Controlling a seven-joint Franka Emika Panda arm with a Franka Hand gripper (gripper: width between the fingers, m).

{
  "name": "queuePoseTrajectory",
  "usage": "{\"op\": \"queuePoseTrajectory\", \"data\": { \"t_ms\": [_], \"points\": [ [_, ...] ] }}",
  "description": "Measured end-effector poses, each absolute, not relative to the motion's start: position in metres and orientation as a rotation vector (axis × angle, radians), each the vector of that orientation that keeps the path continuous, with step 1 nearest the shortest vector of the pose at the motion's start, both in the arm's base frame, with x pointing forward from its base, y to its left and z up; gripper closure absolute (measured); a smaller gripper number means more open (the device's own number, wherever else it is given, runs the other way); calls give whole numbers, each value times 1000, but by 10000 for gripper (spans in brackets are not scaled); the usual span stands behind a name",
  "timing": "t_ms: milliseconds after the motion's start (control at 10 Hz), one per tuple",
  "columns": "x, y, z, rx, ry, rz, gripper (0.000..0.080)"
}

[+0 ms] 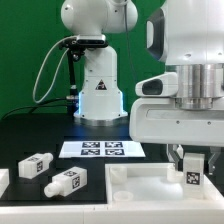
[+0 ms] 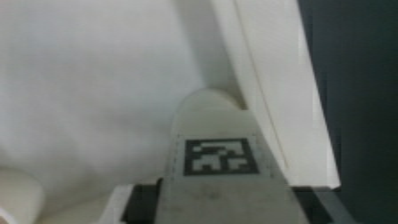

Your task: Assemble one leg

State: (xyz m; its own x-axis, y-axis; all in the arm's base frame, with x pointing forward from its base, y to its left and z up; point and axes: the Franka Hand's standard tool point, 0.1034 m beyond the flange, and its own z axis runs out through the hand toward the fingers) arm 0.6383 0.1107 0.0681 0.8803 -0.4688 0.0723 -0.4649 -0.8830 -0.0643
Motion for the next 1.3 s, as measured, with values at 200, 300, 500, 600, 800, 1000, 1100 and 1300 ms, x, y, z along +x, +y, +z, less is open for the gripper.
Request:
{"op": "queuePoseTrajectory", "data": {
  "t_ms": [200,300,500,600,800,1000,1100,1300],
  "points": [
    [638,111,68,-2891,1079,-153,517],
    [638,111,68,-2811,1275,-152,517],
    [638,111,68,-2593,1649,-118,516],
    [637,114,67,-2407,1881,-87,516],
    [637,116,67,-2072,2159,-75,515],
    [637,116,67,-1910,2279,-56,515],
    [637,115,67,-1928,2264,-58,514],
    [637,117,67,-2055,2155,-71,349]
  ]
}}
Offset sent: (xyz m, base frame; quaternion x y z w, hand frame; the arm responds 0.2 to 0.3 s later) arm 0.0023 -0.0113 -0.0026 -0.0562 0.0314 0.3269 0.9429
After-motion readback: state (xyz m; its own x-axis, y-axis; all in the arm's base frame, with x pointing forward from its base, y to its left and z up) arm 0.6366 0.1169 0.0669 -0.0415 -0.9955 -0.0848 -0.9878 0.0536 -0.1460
